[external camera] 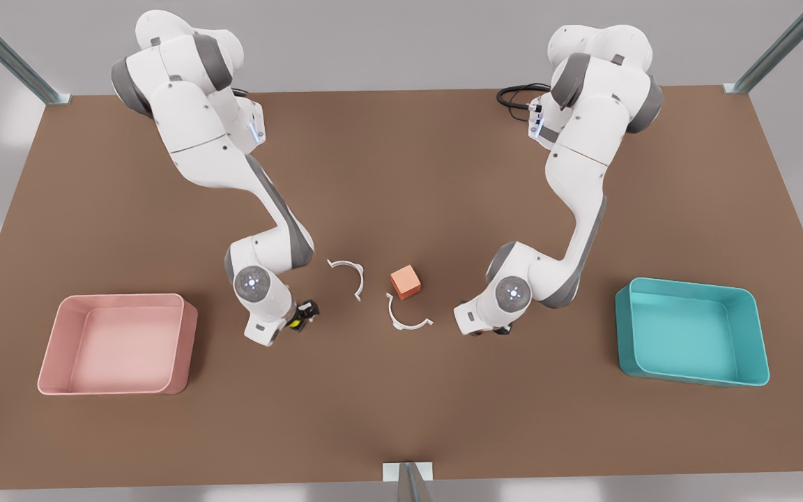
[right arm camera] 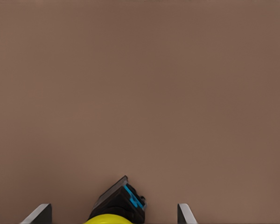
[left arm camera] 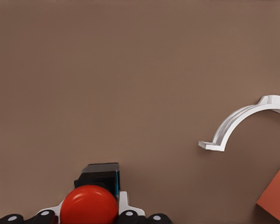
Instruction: Place the red button in the blue storage box with the left arm, and place the yellow button in the pink storage box with the right arm
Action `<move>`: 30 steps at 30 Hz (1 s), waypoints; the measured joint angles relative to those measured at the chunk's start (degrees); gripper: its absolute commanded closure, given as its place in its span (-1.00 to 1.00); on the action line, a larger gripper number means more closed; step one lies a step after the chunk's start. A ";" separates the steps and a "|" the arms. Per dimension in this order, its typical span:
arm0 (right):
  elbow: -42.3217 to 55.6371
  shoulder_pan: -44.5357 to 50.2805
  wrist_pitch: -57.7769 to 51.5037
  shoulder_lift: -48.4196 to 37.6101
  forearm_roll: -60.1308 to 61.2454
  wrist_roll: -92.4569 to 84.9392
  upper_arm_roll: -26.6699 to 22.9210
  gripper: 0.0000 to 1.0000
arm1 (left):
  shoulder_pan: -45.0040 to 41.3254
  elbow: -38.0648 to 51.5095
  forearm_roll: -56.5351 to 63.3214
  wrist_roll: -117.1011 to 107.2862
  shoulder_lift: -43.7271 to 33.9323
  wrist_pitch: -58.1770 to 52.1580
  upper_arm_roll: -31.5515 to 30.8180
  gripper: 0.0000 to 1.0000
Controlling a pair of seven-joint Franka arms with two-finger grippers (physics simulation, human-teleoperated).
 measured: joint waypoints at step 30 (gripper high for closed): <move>-5.82 -5.88 12.34 -5.07 0.39 -0.91 1.52 0.02 | 25.73 4.63 1.91 26.16 -26.61 -22.11 -0.15 -1.00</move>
